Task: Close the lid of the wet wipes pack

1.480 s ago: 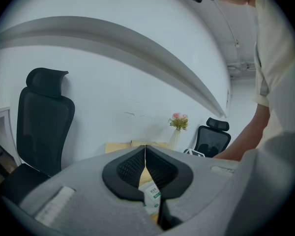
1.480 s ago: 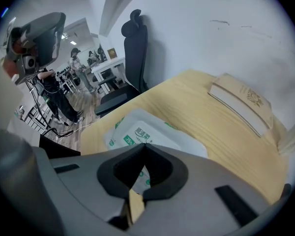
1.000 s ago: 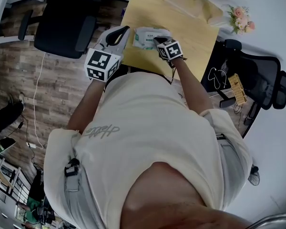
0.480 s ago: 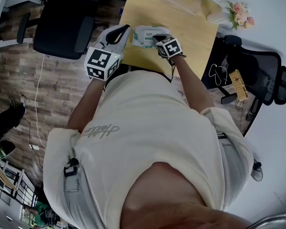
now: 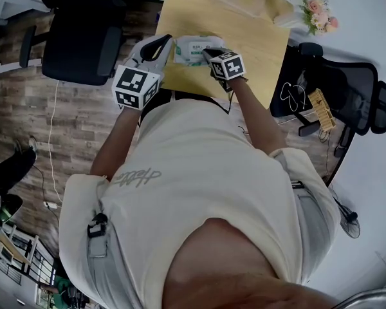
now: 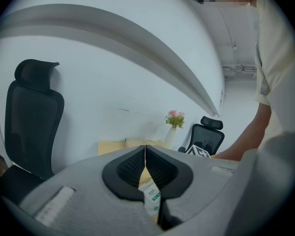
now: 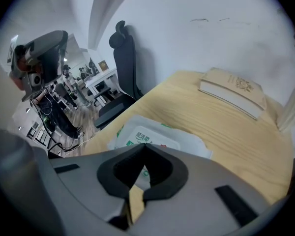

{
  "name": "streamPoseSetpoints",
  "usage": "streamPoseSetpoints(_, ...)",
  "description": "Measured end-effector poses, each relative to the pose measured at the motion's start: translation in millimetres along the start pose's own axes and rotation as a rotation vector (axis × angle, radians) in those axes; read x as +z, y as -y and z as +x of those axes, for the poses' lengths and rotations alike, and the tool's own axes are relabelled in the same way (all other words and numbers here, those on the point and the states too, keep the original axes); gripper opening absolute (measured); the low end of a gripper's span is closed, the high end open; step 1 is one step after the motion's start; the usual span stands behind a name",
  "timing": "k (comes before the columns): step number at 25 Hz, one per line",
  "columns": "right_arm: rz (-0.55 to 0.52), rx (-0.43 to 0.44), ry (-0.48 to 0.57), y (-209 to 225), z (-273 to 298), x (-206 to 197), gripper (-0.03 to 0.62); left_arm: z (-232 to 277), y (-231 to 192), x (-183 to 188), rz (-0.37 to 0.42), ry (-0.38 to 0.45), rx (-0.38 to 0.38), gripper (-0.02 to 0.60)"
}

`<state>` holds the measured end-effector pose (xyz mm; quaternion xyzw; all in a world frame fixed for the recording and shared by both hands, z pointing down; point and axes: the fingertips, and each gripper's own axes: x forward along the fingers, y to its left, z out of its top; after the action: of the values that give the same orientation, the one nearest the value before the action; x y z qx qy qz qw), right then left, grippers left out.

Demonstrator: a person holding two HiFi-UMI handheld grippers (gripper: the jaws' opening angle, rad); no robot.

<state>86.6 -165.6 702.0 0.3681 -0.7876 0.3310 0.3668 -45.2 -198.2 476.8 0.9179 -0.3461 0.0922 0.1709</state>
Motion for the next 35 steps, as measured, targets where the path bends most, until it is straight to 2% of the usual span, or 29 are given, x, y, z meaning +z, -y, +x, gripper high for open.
streamPoseSetpoints(8, -0.056, -0.021, 0.087, -10, -30, 10, 0.003, 12, 15, 4, 0.038, -0.005, -0.047, 0.016)
streamPoseSetpoints(18, -0.063, -0.069, 0.241, -8, -90, 37, 0.003, 28, 35, 20, 0.086, 0.002, -0.084, 0.017)
streamPoseSetpoints(27, -0.086, -0.108, 0.436, -12, -159, 81, 0.003, 39, 45, 46, 0.185, 0.020, -0.104, 0.017)
streamPoseSetpoints(35, -0.121, -0.143, 0.566, -14, -210, 113, 0.003, 47, 58, 73, 0.227, 0.058, -0.116, 0.016)
